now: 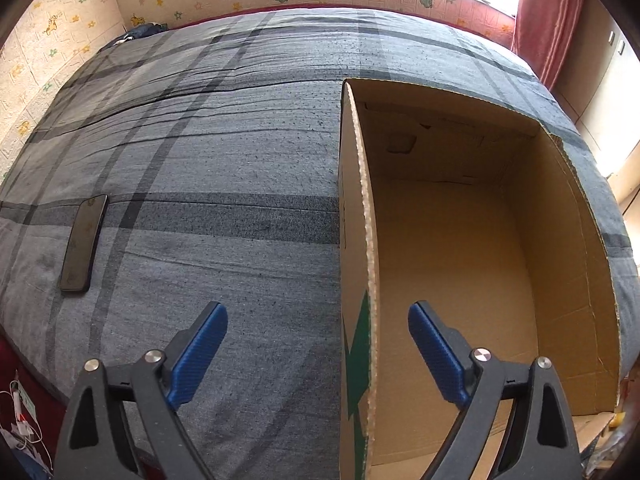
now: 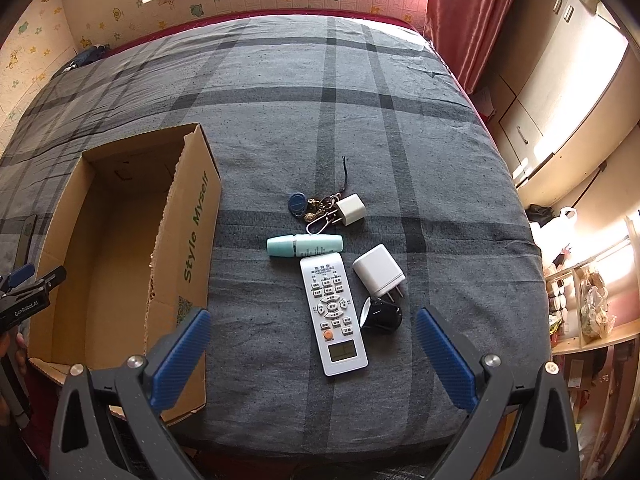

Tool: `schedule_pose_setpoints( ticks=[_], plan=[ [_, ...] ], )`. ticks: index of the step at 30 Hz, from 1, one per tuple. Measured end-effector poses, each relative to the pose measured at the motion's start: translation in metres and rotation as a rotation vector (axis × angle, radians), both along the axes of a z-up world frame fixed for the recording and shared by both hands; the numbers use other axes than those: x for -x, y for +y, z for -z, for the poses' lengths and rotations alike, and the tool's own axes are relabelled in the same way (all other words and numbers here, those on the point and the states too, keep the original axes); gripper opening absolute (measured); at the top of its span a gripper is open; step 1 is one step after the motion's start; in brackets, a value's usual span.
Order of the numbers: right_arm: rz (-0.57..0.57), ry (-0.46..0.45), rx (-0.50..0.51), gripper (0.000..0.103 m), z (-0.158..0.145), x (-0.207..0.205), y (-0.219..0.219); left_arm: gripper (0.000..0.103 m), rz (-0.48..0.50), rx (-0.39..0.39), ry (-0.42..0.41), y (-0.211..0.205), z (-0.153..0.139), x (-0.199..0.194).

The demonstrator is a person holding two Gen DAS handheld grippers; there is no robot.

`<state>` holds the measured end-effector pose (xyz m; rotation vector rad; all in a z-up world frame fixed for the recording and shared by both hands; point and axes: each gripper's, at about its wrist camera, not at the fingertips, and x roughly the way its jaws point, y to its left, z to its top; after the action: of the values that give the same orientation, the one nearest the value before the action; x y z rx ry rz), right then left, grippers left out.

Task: Organize rigid objects
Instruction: 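Grip the box wall with the left tool while the right tool approaches the remote, then lower the right tool over the white remote and close on it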

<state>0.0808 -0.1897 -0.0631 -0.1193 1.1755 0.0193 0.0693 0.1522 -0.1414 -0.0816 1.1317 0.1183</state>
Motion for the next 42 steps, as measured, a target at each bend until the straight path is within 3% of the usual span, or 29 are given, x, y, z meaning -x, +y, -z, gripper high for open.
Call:
schedule_pose_setpoints(
  ticks=[4, 6, 10, 12, 15, 33, 42],
  plan=[
    [0.005, 0.008, 0.009, 0.103, 0.003, -0.001, -0.002, 0.084, 0.008, 0.005, 0.000, 0.000, 0.002, -0.001],
    [0.006, 0.012, 0.009, 0.103, 0.005, -0.001, -0.002, 0.064, 0.011, 0.012, 0.004, 0.000, 0.004, -0.003],
    [0.003, 0.015, 0.015, 0.103, 0.006, 0.000, -0.001, 0.037, 0.048, 0.053, 0.002, -0.007, 0.006, -0.003],
    [0.003, 0.016, 0.016, 0.103, 0.007, 0.001, -0.002, 0.015, 0.074, 0.066, 0.004, -0.013, 0.008, -0.004],
    [0.003, 0.015, 0.015, 0.103, 0.006, 0.001, -0.002, 0.014, 0.084, 0.028, 0.001, -0.020, 0.010, -0.004],
    [0.031, -0.008, 0.010, 0.103, 0.007, -0.005, -0.021, 0.013, 0.077, 0.024, -0.012, -0.020, 0.012, 0.000],
    [-0.004, 0.080, -0.040, 0.103, 0.059, -0.025, -0.033, 0.013, 0.074, 0.028, -0.017, -0.020, 0.012, 0.001]
  ],
)
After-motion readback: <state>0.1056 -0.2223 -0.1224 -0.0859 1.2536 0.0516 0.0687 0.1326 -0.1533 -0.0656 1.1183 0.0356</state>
